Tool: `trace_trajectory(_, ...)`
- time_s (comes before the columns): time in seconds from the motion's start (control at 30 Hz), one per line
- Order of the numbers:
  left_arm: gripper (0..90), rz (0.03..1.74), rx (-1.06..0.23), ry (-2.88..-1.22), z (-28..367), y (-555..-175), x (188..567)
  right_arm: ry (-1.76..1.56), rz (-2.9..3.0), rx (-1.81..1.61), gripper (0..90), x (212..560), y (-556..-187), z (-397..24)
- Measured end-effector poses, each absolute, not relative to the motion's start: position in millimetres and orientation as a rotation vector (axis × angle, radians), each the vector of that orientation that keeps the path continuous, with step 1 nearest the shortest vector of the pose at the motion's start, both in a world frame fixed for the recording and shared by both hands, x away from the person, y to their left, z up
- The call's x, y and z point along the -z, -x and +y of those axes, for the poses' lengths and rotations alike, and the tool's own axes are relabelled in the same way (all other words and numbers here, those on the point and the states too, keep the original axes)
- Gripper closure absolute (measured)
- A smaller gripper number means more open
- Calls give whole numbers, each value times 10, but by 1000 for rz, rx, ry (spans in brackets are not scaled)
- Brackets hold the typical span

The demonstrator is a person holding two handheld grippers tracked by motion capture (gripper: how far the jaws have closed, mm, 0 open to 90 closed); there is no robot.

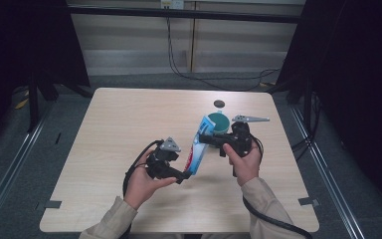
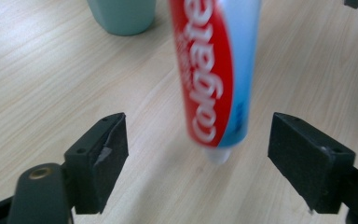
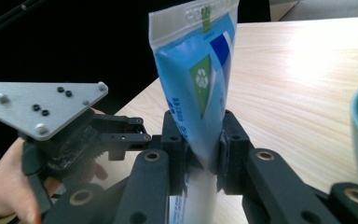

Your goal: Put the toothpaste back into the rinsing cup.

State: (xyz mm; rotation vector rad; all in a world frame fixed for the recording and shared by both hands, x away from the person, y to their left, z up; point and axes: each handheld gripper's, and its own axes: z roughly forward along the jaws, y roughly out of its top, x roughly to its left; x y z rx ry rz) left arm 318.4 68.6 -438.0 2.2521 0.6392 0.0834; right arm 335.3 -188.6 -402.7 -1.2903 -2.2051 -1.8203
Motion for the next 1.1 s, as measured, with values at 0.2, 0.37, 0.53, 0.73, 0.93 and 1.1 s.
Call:
trace_trajectory(0.2,168,630,-98,-2296,751,-3163,4553,1305,-2229,1835,764,3943,-3334,-2027)
trace_trajectory(0.37,156,654,-93,-2312,818,-3173,4655,1305,-2253,1831,764,3894,-3331,-2095)
trace_trajectory(0.53,153,668,-71,-2329,881,-3174,4775,1318,-2265,1822,764,3906,-3348,-2134)
trace_trajectory(0.73,152,700,-64,-2324,959,-3185,4866,1319,-2280,1822,762,3880,-3362,-2171)
trace_trajectory(0.93,152,697,-74,-2339,1023,-3180,4948,1318,-2287,1821,761,3859,-3375,-2207)
trace_trajectory(1.1,151,698,-85,-2321,1047,-3169,4975,1325,-2299,1815,761,3850,-3386,-2221)
